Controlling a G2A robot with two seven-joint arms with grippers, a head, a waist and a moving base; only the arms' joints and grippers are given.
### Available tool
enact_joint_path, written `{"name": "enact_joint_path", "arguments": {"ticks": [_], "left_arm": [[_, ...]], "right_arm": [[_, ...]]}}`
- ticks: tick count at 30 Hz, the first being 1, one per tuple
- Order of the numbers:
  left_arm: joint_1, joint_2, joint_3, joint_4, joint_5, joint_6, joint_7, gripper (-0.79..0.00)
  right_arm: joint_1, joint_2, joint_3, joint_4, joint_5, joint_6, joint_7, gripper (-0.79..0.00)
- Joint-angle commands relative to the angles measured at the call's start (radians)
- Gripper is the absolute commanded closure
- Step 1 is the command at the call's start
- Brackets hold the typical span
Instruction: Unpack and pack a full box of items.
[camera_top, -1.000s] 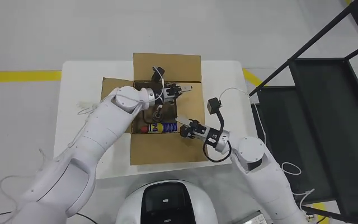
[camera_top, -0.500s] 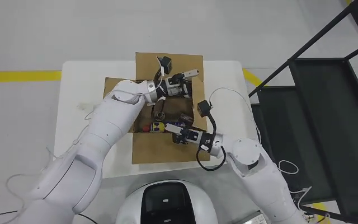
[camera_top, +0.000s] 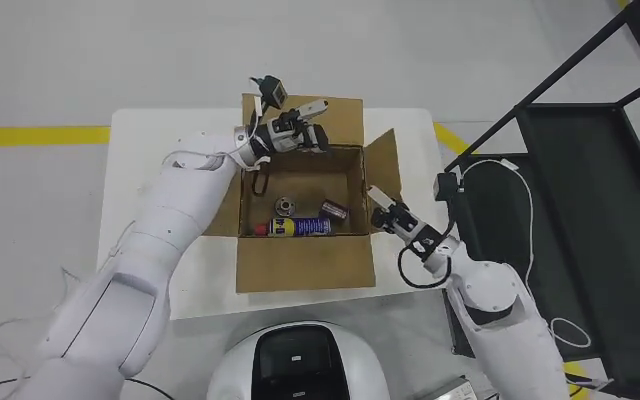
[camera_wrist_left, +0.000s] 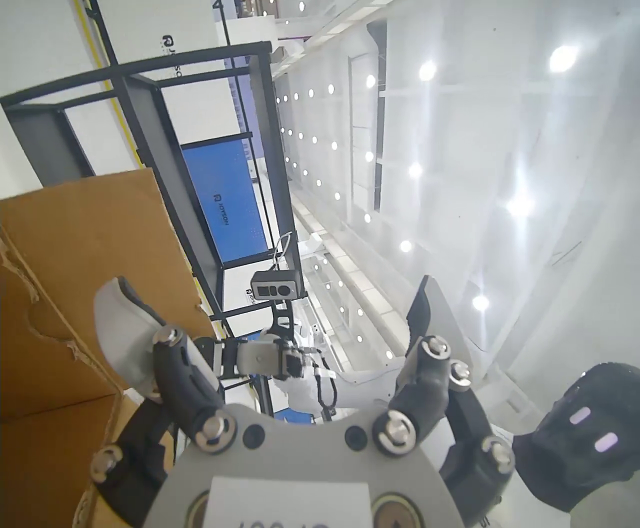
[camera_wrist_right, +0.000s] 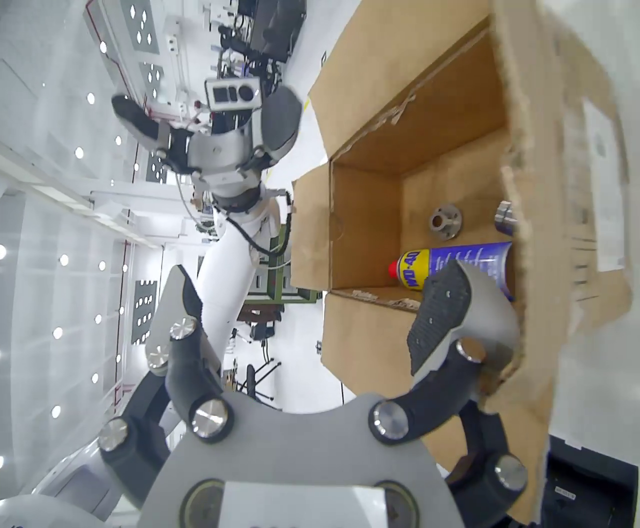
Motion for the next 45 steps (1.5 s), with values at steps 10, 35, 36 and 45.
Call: {"name": "enact_joint_path", "arguments": {"ticks": [10, 35, 36, 45], "left_arm": [[0.214, 0.19, -0.335, -0.411, 0.294, 0.089, -0.028, -0.785], [0.51, 0.293, -0.659, -0.667, 0.217, 0.222, -0.007, -0.785], [0.511, 0.295, -0.666, -0.666, 0.215, 0.221, -0.009, -0.785], [0.499, 0.322, -0.705, -0.594, 0.247, 0.158, -0.157, -0.785]], "right_arm": [[0.097, 0.003, -0.007, 0.195, -0.073, 0.103, -0.016, -0.785], [0.219, -0.004, -0.175, 0.1, -0.339, 0.156, -0.075, -0.785], [0.239, -0.004, -0.196, 0.1, -0.358, 0.159, -0.052, -0.785], [0.533, -0.033, -0.495, 0.257, -0.741, 0.315, 0.087, -0.785]]}}
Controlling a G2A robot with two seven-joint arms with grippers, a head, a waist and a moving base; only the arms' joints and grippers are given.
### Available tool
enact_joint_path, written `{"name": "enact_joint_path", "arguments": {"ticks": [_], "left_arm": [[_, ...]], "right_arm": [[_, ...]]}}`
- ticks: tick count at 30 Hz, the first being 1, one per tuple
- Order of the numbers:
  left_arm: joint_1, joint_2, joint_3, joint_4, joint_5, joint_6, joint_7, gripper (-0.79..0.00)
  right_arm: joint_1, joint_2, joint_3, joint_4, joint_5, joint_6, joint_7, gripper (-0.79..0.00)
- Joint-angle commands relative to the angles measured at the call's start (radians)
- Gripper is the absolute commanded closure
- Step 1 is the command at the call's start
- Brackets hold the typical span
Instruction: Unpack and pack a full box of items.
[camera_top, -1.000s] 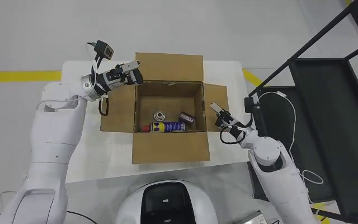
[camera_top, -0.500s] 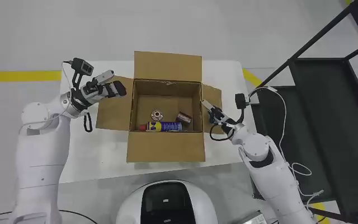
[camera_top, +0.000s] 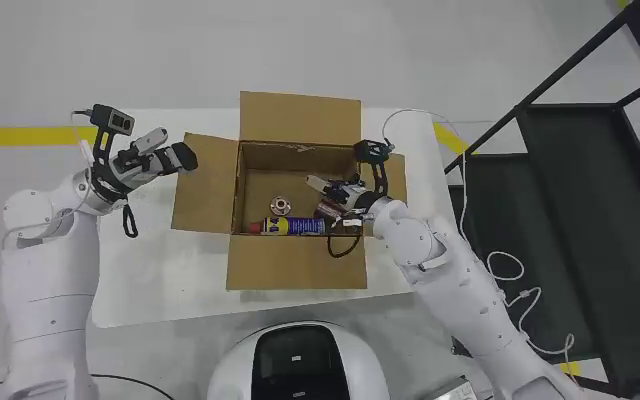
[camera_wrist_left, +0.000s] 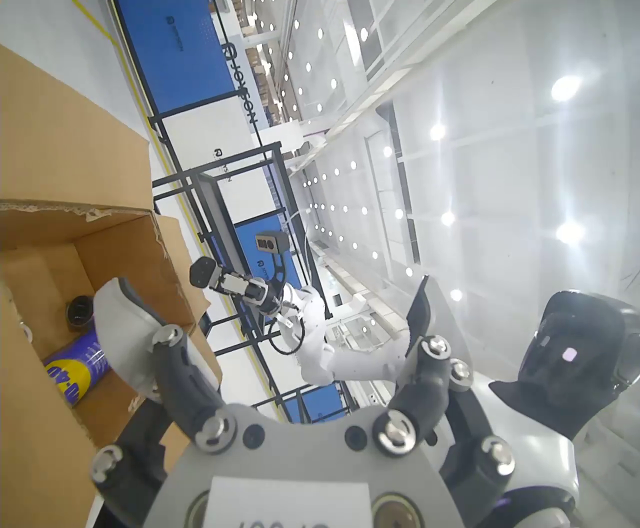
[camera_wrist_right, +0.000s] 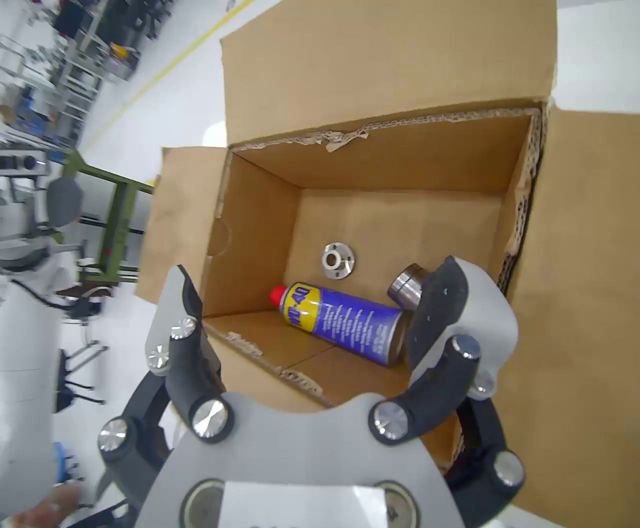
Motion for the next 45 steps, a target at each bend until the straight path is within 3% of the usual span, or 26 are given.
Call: {"name": "enact_joint_path", "arguments": {"ticks": [1, 6, 45], "left_arm": [[-0.008, 0.005, -0.003, 0.021, 0.015, -0.011, -0.014, -0.785], [-0.033, 0.012, -0.005, 0.068, 0.018, -0.023, -0.01, -0.785], [-0.033, 0.012, -0.005, 0.068, 0.018, -0.023, -0.01, -0.785]], "right_arm": [[0.057, -0.01, -0.064, 0.038, -0.062, 0.037, 0.024, -0.785], [0.126, -0.032, -0.131, 0.091, -0.054, 0.053, 0.058, -0.785], [0.126, -0.032, -0.131, 0.091, -0.054, 0.053, 0.058, -0.785]]}}
